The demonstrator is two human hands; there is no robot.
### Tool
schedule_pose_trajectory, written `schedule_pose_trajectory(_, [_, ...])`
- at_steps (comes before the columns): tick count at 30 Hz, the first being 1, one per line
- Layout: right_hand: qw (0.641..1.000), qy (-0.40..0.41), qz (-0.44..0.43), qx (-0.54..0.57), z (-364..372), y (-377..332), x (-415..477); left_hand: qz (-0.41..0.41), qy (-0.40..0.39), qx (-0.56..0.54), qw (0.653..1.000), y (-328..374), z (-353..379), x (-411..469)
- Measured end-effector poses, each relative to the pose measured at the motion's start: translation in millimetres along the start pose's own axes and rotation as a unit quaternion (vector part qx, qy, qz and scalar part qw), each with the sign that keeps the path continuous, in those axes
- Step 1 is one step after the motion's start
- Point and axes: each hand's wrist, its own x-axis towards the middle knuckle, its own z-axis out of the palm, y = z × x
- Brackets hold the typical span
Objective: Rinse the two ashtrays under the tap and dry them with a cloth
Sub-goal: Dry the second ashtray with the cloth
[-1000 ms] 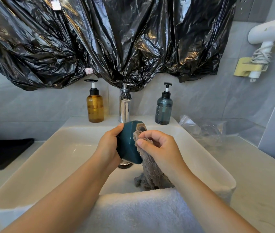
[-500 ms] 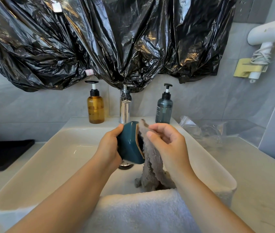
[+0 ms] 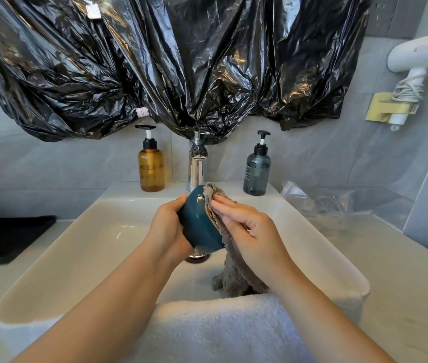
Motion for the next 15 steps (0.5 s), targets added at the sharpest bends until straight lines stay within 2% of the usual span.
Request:
schedule_pose_trajectory(7, [0.998, 0.054, -0.015, 0.023, 1.0, -2.5, 3.5, 0.003, -0.005, 0.073, 0.997, -5.0, 4.9, 0.2])
schedule_pose_trajectory(15, [0.992, 0.106, 0.067, -0.021, -0.6, 4.2, 7.4, -0.005, 0.011, 0.073, 0.997, -5.4, 8.5, -3.1])
